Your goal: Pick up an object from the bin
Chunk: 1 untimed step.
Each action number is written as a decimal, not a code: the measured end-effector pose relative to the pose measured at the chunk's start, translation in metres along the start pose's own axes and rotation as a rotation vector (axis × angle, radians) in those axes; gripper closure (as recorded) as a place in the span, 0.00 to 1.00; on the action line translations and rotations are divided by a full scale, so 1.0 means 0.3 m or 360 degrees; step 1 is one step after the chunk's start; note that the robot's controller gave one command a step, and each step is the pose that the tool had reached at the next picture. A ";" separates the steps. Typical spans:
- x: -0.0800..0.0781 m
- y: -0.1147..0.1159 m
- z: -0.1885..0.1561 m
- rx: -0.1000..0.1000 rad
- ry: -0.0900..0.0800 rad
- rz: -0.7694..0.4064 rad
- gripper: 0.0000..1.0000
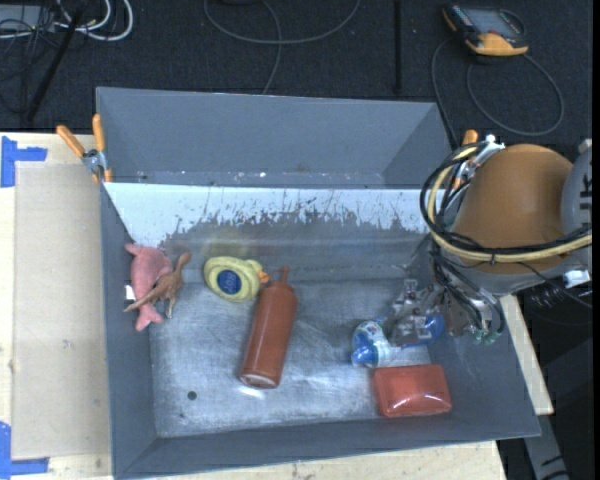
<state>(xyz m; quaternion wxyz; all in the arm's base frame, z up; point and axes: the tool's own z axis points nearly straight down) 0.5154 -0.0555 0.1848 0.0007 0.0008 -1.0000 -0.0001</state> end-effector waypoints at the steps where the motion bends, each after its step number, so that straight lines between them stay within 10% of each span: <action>1: 0.075 -0.019 0.131 0.0000 -0.0006 0.0015 1.00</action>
Offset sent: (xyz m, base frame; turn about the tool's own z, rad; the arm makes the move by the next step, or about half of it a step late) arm -0.0193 0.0070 0.0536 0.0279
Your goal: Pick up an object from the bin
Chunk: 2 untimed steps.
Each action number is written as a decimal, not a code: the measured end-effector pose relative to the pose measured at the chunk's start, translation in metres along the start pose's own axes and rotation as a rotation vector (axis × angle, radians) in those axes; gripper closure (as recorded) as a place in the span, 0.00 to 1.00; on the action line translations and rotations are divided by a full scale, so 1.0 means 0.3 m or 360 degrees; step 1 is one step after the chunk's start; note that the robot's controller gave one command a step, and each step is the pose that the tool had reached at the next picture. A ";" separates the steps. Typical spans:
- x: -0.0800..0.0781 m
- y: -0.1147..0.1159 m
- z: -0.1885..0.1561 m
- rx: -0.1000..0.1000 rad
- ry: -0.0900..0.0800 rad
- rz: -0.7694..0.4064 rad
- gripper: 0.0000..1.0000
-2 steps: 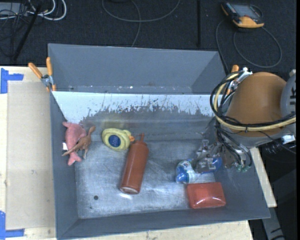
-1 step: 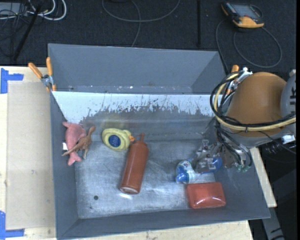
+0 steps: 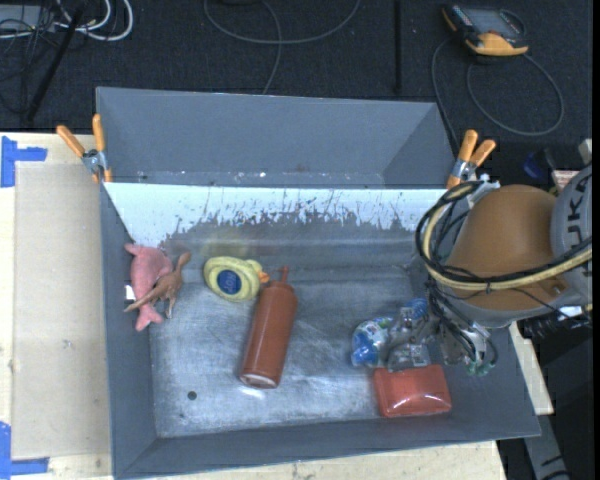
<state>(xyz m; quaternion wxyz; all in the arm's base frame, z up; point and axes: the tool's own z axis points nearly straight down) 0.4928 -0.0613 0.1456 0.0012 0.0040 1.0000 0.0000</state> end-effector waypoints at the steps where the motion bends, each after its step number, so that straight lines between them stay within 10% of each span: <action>1: 0.017 0.016 -0.075 -0.0002 0.0024 0.0012 1.00; 2: -0.125 -0.036 -0.290 -0.0001 0.0004 0.0018 1.00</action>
Offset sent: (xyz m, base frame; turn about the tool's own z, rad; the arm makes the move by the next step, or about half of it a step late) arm 0.0427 -0.0162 0.0940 0.0118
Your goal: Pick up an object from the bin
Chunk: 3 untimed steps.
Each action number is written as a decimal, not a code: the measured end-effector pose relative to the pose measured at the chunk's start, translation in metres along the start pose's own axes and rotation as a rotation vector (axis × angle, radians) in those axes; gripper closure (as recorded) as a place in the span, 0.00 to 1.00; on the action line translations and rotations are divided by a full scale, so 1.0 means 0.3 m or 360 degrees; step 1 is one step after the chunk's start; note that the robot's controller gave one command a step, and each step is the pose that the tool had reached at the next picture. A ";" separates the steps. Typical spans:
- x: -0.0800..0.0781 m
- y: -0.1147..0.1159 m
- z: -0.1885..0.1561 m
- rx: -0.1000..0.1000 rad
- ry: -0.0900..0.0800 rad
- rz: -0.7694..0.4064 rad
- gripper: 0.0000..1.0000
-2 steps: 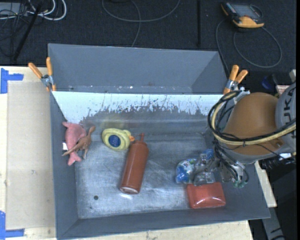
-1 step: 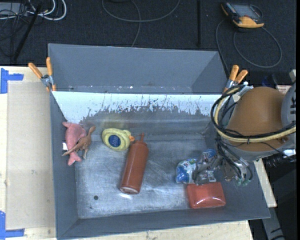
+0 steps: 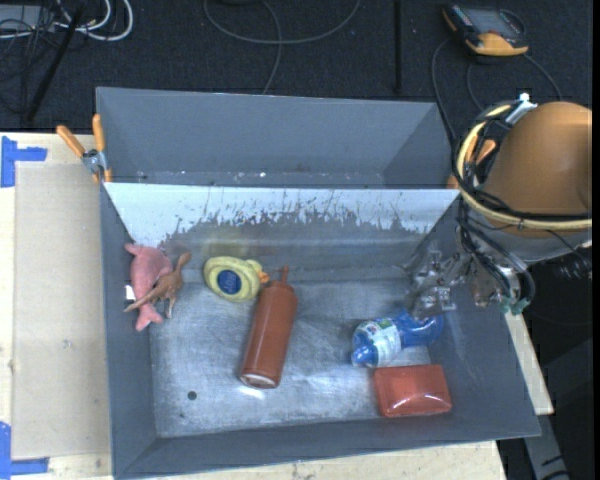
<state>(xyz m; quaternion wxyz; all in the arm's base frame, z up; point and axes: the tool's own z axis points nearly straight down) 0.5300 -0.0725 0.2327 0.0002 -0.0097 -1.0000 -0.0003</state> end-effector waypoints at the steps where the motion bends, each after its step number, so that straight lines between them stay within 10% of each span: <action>1: 0.156 0.129 0.002 0.0000 0.0003 -0.0021 1.00; 3: 0.156 0.130 0.002 0.0001 0.0003 -0.0024 1.00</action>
Offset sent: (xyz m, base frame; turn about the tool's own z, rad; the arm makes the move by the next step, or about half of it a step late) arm 0.0000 0.0000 0.0000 0.0000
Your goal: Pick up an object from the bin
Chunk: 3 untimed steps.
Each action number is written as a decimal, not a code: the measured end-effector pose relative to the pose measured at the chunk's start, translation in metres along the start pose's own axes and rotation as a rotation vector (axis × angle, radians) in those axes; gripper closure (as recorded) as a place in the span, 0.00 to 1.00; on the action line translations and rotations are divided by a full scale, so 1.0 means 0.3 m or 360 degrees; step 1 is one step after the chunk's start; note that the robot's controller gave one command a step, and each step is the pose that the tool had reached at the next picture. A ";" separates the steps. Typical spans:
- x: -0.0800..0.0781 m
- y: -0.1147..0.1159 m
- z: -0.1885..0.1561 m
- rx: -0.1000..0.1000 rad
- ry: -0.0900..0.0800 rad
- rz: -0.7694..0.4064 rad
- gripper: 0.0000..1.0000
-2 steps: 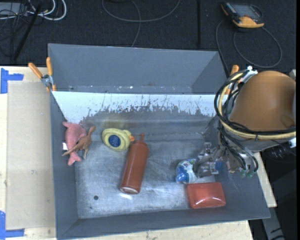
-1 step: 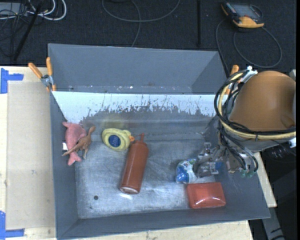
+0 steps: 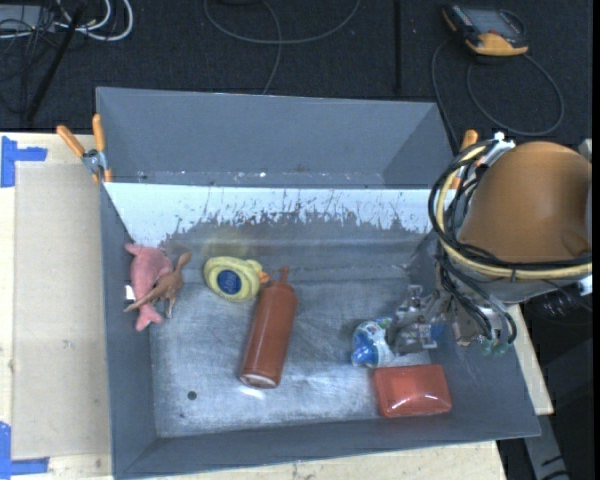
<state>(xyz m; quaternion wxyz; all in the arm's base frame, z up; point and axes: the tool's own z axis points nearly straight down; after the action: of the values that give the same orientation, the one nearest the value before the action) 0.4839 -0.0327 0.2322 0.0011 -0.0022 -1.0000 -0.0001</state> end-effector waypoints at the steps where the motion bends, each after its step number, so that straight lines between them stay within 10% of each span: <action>1: 0.000 0.000 0.000 0.0000 0.0000 0.0000 1.00; 2: -0.035 -0.043 0.532 -0.0002 -0.0009 0.0063 1.00; 3: -0.035 -0.043 0.532 -0.0002 -0.0009 0.0062 1.00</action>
Offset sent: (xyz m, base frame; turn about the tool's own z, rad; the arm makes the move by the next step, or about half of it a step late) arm 0.0080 -0.0138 -0.1622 0.0443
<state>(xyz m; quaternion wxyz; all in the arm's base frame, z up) 0.4940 -0.0455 0.0727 -0.0018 -0.0217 -0.9998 -0.0007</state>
